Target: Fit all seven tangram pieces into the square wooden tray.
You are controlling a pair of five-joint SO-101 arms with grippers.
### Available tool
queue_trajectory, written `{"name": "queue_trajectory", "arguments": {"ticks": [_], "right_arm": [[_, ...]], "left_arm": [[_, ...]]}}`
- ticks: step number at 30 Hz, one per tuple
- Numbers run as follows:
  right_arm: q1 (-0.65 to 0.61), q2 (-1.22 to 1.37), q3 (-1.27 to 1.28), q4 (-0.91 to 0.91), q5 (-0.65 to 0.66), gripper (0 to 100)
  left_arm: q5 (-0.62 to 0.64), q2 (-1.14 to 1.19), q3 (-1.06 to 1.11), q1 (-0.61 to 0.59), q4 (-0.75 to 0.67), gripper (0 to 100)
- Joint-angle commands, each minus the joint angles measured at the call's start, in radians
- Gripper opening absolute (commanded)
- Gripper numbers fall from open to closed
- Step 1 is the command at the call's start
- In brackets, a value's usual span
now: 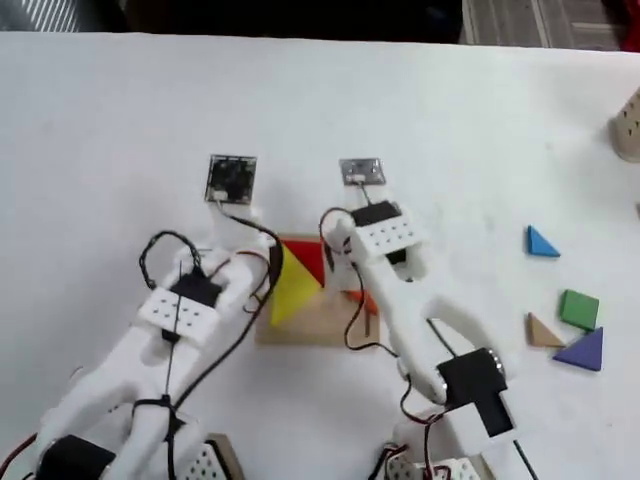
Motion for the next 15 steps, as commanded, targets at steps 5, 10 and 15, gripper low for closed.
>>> {"name": "queue_trajectory", "arguments": {"ticks": [5, 10, 15], "right_arm": [[0.229, -0.035, -0.129, 0.147, 0.166, 15.6], [0.351, -0.035, -0.061, 0.110, 0.255, 2.9], [0.432, -0.033, -0.032, 0.028, 0.249, 1.8]], "left_arm": [[0.000, -0.042, 0.032, 0.140, -0.031, 2], [0.018, -0.041, 0.023, 0.286, -0.031, 2], [0.222, -0.039, -0.031, 0.450, -0.098, 2]]}}
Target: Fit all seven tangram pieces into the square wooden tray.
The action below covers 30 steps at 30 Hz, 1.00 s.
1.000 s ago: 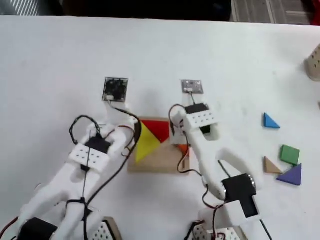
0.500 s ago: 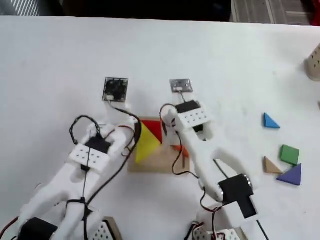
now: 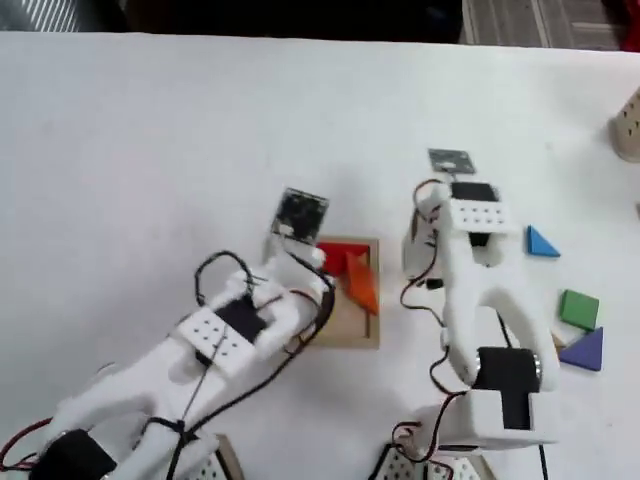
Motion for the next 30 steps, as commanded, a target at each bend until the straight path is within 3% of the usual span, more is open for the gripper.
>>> {"name": "queue_trajectory", "arguments": {"ticks": [1, 6, 12, 23, 30], "right_arm": [[0.036, -0.033, 0.002, -0.044, -0.011, 1.8], [0.068, -0.028, -0.005, -0.054, -0.055, 1.7], [0.071, -0.027, -0.002, -0.062, -0.055, 1.7], [0.071, -0.027, -0.003, -0.062, -0.055, 1.7], [0.068, -0.025, 0.003, -0.074, -0.055, 1.7]], "left_arm": [[0.150, -0.036, -0.064, 0.114, -0.121, 2], [0.196, 0.163, -0.150, 0.174, -0.247, 2], [0.198, 0.493, -0.371, 0.170, -0.152, 2], [0.187, 0.469, -0.377, 0.166, 0.081, 2], [0.132, 0.426, -0.382, 0.101, 0.216, 2]]}}
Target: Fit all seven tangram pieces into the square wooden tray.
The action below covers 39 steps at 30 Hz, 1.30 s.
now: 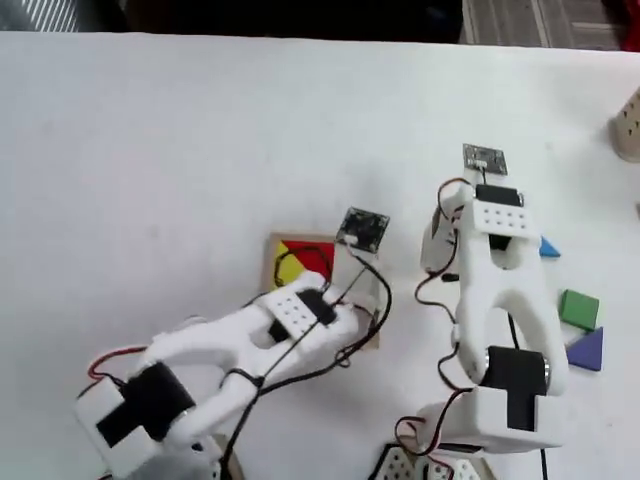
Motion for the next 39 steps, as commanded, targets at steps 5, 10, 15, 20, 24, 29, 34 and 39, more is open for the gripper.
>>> {"name": "queue_trajectory", "arguments": {"ticks": [5, 10, 15, 20, 24, 29, 34, 39], "right_arm": [[0.001, -0.025, -0.006, -0.021, -0.011, 1.7], [0.001, -0.025, -0.006, -0.021, -0.011, 1.8], [0.001, -0.025, -0.006, -0.021, -0.011, 1.8], [0.001, -0.025, -0.006, -0.021, -0.011, 1.8], [0.002, -0.025, -0.006, -0.021, -0.011, 1.8], [0.002, -0.025, -0.006, -0.021, -0.011, 1.8], [0.002, -0.025, -0.006, -0.021, -0.011, 1.8], [0.002, -0.025, -0.006, -0.021, -0.011, 1.8]], "left_arm": [[-0.017, -0.222, 0.017, -0.038, 0.054, 2], [-0.017, -0.369, 0.098, -0.058, 0.052, 2], [-0.124, -0.384, 0.115, -0.130, 0.061, 2], [-0.138, -0.283, 0.092, -0.157, 0.081, 2], [-0.150, -0.111, 0.006, -0.153, 0.087, 2], [-0.186, 0.002, -0.060, -0.148, 0.091, 2], [-0.190, 0.002, -0.068, -0.104, 0.117, 2], [-0.186, 0.007, -0.091, -0.093, 0.109, 2]]}}
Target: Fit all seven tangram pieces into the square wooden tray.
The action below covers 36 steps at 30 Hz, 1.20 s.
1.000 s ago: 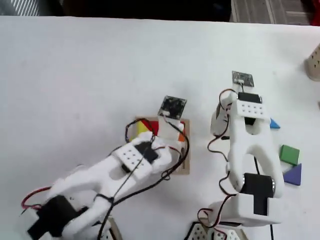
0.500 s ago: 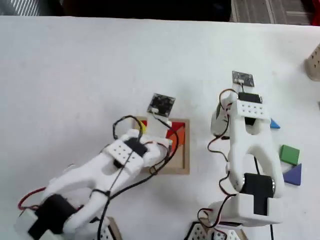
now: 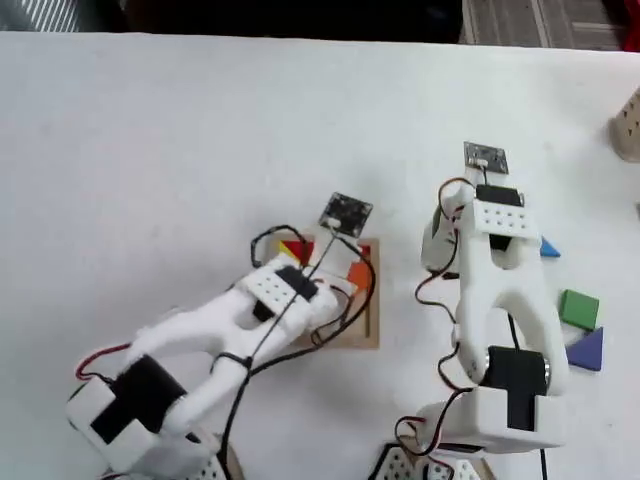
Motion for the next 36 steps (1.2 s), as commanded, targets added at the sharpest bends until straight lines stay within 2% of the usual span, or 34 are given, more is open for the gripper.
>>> {"name": "queue_trajectory", "arguments": {"ticks": [1, 9, 25, 32, 36], "right_arm": [[0.002, -0.025, -0.006, -0.008, -0.011, 1.8], [0.002, -0.025, -0.008, -0.008, -0.011, 1.8], [0.002, -0.025, -0.009, -0.010, -0.011, 1.8], [0.002, -0.025, -0.012, -0.010, -0.011, 1.8], [0.002, -0.025, -0.012, -0.010, -0.011, 1.8]], "left_arm": [[-0.005, 0.007, -0.063, 0.022, 0.005, 2], [0.051, 0.008, -0.068, 0.067, -0.071, 2], [0.052, -0.007, -0.077, 0.067, -0.032, 2], [0.086, -0.183, -0.066, 0.071, -0.040, 2], [0.190, -0.162, -0.034, 0.071, -0.215, 2]]}}
